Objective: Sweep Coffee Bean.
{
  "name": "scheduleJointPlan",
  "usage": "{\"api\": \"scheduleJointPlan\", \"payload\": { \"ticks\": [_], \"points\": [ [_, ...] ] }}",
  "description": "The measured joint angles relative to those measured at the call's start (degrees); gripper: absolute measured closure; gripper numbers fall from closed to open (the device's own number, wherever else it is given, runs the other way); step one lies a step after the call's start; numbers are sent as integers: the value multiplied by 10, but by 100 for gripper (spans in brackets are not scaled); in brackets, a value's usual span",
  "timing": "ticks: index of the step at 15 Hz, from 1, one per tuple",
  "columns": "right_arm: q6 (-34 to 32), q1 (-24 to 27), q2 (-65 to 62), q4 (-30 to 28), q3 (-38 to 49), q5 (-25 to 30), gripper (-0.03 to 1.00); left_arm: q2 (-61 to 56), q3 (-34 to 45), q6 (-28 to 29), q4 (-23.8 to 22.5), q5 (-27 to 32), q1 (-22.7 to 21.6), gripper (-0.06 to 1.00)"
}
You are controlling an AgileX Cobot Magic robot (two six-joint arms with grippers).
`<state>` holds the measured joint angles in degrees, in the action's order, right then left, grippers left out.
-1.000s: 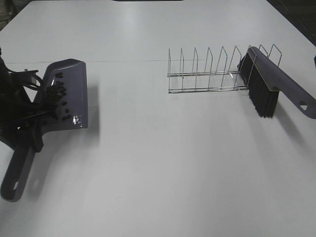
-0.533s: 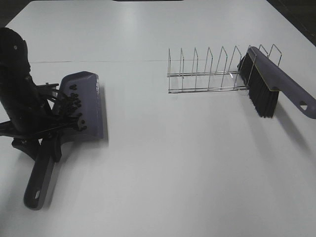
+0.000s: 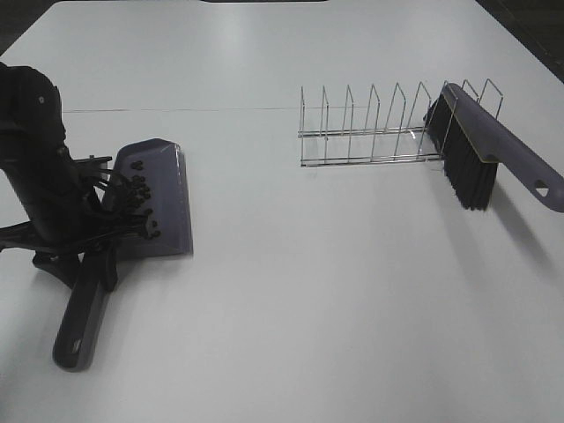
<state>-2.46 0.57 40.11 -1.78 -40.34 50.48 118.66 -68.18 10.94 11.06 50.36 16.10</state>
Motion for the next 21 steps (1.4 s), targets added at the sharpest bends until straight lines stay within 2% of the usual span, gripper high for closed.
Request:
{"api": "scheduleJointPlan", "payload": {
  "ticks": [4,7,9,13,16,21],
  "points": [
    [0,0,-88,1,64,7,29,0,0,1,0,-21,0,61],
    [0,0,-167,1,99,52,29,-1,0,-4,0,-30,0,28],
    [0,0,-217,1,123,77,29,-3,0,-6,0,-30,0,18],
    [3,0,-302,-7,135,127,29,-28,0,-6,-9,-30,0,16],
    [6,0,-383,-14,143,131,29,-79,0,-7,-22,-30,0,16],
    [9,0,-403,-14,144,131,29,-151,0,-9,-76,-18,0,16]
  ]
}}
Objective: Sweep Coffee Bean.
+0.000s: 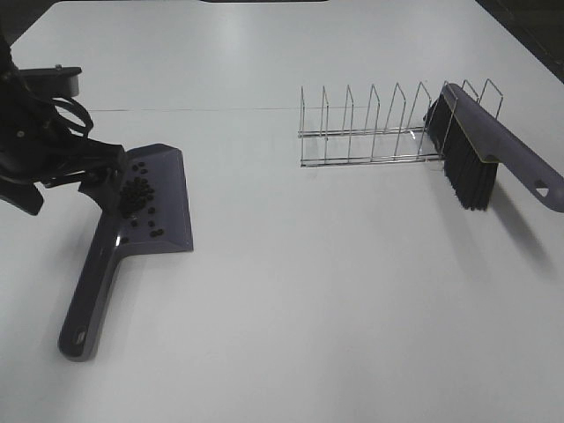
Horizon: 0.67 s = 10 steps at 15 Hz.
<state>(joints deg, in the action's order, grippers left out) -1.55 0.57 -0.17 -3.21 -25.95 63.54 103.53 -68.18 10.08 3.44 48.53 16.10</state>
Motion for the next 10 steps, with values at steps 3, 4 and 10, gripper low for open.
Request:
{"api": "scheduleJointPlan", "payload": {
  "ticks": [3,4,10],
  "points": [
    [0,0,0,0,0,0,29,-49,6,0,-34,8,0,16],
    [1,0,0,0,0,0,29,-91,37,0,-47,11,0,17],
    [5,0,0,0,0,0,29,-266,159,1,-85,41,0,17]
  ]
}}
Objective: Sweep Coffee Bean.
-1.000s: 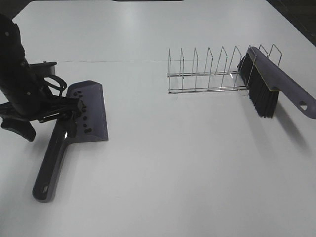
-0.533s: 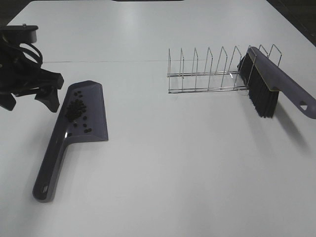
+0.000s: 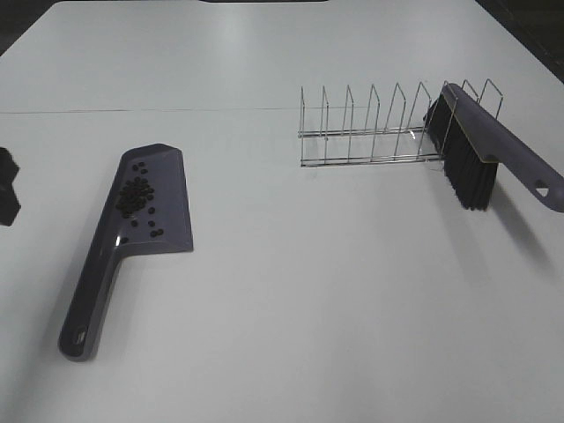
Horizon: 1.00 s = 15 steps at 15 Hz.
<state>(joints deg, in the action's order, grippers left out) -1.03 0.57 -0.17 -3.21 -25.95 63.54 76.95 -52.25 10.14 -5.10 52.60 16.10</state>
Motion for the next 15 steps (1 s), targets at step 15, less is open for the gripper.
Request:
{"api": "scheduleJointPlan", "payload": {
  "ticks": [15],
  "points": [
    [1,0,0,0,0,0,29,-498,180,29,-14,97,0,17]
  ]
}}
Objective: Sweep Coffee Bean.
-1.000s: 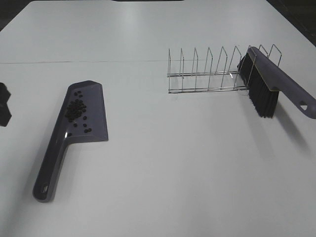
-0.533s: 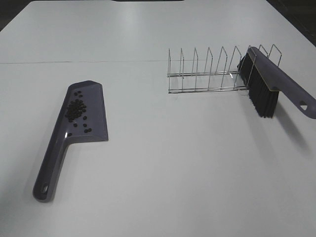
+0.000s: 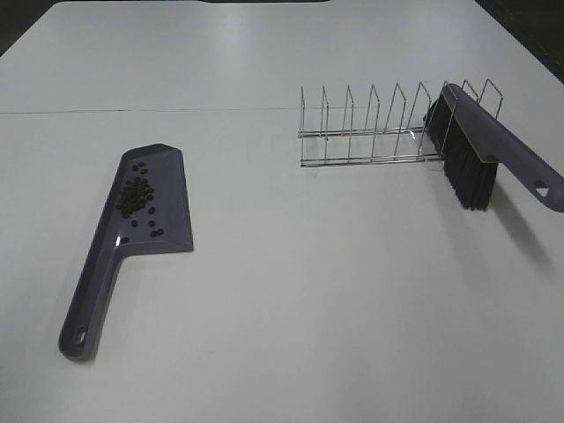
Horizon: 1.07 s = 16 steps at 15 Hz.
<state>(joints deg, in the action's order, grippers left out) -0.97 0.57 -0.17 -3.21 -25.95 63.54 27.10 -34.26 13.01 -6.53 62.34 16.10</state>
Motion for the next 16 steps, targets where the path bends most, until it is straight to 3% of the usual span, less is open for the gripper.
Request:
{"api": "scheduleJointPlan", "payload": {
  "ticks": [4,12,16],
  "points": [
    [0,0,0,0,0,0,29,-82,40,1,-3,-1,0,19],
    [0,0,0,0,0,0,29,-250,40,1,-15,0,0,20],
    [0,0,0,0,0,0,29,-274,40,1,-24,1,0,20]
  ]
}}
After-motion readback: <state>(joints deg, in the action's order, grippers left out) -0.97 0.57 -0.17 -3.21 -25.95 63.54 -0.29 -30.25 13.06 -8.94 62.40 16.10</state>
